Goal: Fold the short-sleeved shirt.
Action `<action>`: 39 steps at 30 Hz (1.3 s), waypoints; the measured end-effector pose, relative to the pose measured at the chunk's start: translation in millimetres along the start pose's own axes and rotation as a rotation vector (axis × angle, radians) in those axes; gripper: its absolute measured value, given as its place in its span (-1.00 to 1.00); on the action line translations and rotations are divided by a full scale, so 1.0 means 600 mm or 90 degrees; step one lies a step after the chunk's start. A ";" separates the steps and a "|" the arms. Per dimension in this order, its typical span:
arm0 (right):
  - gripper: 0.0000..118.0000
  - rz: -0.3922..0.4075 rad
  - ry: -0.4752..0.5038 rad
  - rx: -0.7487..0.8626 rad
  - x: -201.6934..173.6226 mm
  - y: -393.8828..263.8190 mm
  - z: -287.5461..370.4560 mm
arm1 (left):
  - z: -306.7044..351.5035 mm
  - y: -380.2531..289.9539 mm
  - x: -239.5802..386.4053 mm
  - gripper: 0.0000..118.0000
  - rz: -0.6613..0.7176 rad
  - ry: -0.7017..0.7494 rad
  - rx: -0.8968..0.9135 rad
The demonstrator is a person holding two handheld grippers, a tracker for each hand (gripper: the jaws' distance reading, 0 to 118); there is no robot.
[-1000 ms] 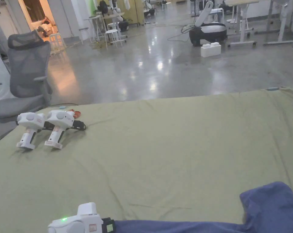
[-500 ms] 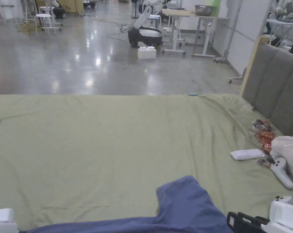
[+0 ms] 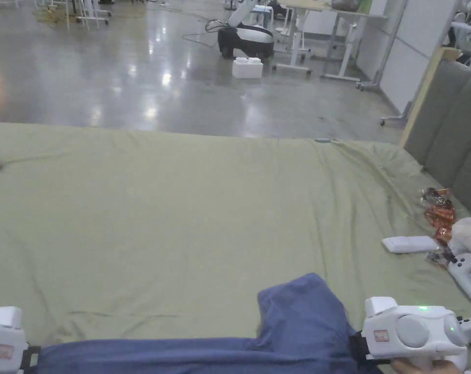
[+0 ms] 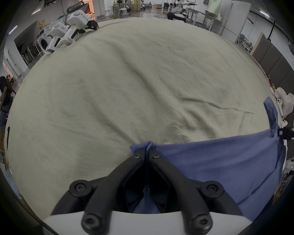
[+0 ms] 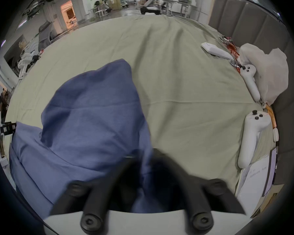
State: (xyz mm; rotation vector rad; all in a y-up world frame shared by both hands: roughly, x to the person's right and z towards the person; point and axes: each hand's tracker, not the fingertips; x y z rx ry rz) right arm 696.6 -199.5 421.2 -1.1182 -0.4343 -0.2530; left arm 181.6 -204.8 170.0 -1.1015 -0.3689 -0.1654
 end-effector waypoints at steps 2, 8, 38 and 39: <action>-0.98 -0.003 0.006 -0.003 0.007 0.002 0.005 | 0.009 0.003 -0.008 -0.97 -0.005 -0.018 0.003; -0.98 -0.058 0.070 0.119 0.031 -0.045 0.133 | 0.150 -0.040 -0.061 -0.98 0.010 -0.104 0.117; 0.25 -0.139 0.069 0.197 0.041 -0.475 0.272 | 0.275 -0.381 -0.144 0.68 0.026 -0.028 0.210; 0.25 -0.139 0.075 0.222 0.039 -0.476 0.281 | 0.295 -0.374 -0.140 0.68 0.034 -0.025 0.234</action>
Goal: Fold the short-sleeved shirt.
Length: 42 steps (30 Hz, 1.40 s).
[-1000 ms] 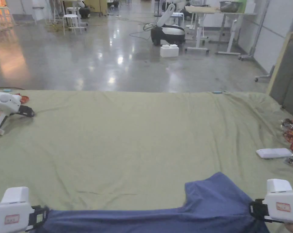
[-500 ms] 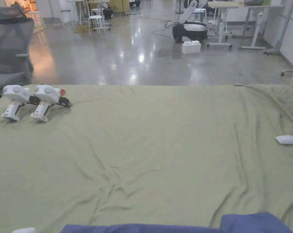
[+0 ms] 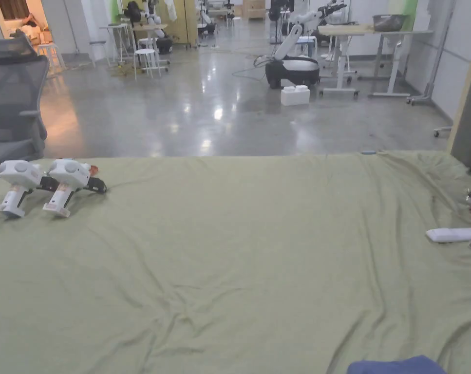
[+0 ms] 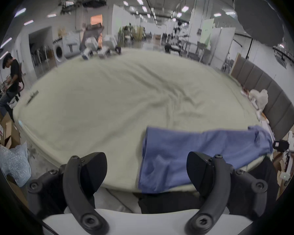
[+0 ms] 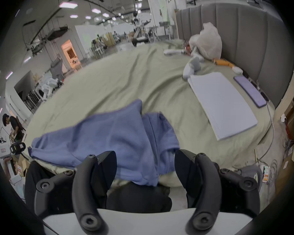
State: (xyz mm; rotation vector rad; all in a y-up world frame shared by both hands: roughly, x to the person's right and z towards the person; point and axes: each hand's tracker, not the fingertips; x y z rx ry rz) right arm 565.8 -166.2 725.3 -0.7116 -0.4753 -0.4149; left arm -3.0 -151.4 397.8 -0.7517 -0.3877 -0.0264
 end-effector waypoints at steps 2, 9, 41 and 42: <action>0.25 0.026 0.012 0.066 -0.010 0.015 0.027 | 0.048 0.031 0.020 0.68 0.030 -0.013 0.066; 0.25 0.093 0.034 0.289 -0.108 0.081 0.150 | 0.221 0.110 0.128 0.67 -0.074 -0.031 0.333; -1.00 0.158 0.053 0.405 -0.227 0.090 0.221 | 0.305 0.121 0.157 -1.00 -0.001 -0.212 0.402; -1.00 0.151 0.055 0.396 -0.223 0.088 0.219 | 0.288 0.125 0.129 -0.96 0.025 -0.240 0.366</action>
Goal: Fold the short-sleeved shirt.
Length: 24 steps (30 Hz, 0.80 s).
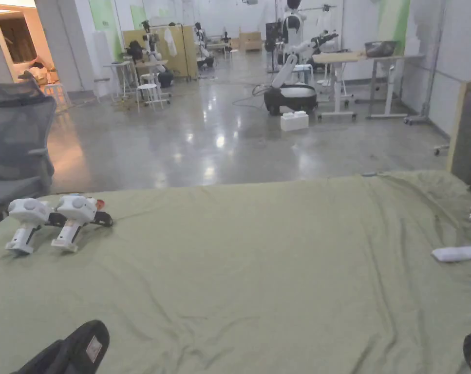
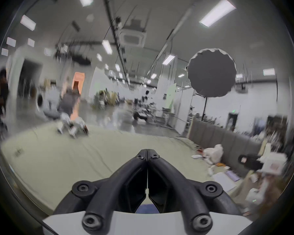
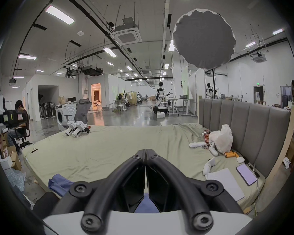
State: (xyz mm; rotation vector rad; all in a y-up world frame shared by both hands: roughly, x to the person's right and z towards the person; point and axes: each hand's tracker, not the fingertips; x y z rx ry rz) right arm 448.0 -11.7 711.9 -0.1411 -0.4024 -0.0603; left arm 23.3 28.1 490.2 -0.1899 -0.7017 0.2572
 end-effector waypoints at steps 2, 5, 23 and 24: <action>-1.00 -0.022 -0.004 -0.022 0.008 -0.009 0.000 | -0.019 -0.014 -0.070 -0.30 0.085 -0.012 -0.079; -1.00 -0.045 -0.008 -0.045 0.014 -0.025 -0.001 | -0.052 -0.068 -0.179 0.65 0.203 0.006 -0.192; -1.00 -0.010 -0.012 -0.152 -0.008 -0.055 -0.025 | -0.170 -0.301 -0.329 0.60 0.485 -0.046 -0.366; -1.00 -0.006 -0.012 -0.155 -0.009 -0.056 -0.025 | -0.179 -0.312 -0.345 0.56 0.502 -0.054 -0.359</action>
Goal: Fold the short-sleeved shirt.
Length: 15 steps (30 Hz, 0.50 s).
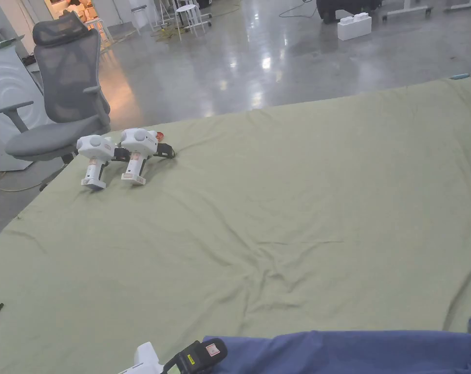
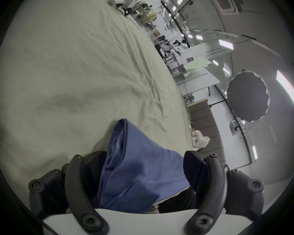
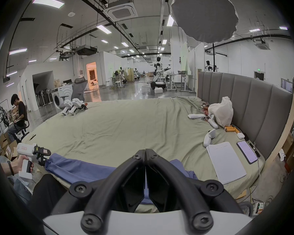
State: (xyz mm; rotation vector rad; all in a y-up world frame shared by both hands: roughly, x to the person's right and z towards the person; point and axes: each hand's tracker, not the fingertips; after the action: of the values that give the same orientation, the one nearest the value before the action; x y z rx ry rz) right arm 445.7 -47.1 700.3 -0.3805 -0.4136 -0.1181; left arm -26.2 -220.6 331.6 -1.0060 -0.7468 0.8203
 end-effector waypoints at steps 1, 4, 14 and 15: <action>-1.00 0.003 -0.001 -0.002 -0.001 -0.001 0.000 | -0.007 0.001 0.001 0.33 0.019 -0.005 -0.001; -1.00 0.008 -0.001 -0.012 -0.003 -0.004 0.001 | -0.024 -0.005 0.016 -0.85 0.034 0.049 -0.023; -1.00 -0.008 -0.006 -0.024 0.013 -0.013 0.011 | 0.010 -0.015 0.074 -0.95 0.009 0.085 0.061; -1.00 -0.010 -0.006 -0.024 0.015 -0.014 0.011 | 0.024 -0.008 0.085 -0.95 0.002 0.104 0.074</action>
State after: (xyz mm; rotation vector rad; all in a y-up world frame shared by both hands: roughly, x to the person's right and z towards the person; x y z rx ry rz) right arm 450.0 -52.5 712.5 -0.4143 -0.4237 -0.1401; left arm -12.1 -172.7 349.1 -0.9580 -0.5528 0.7658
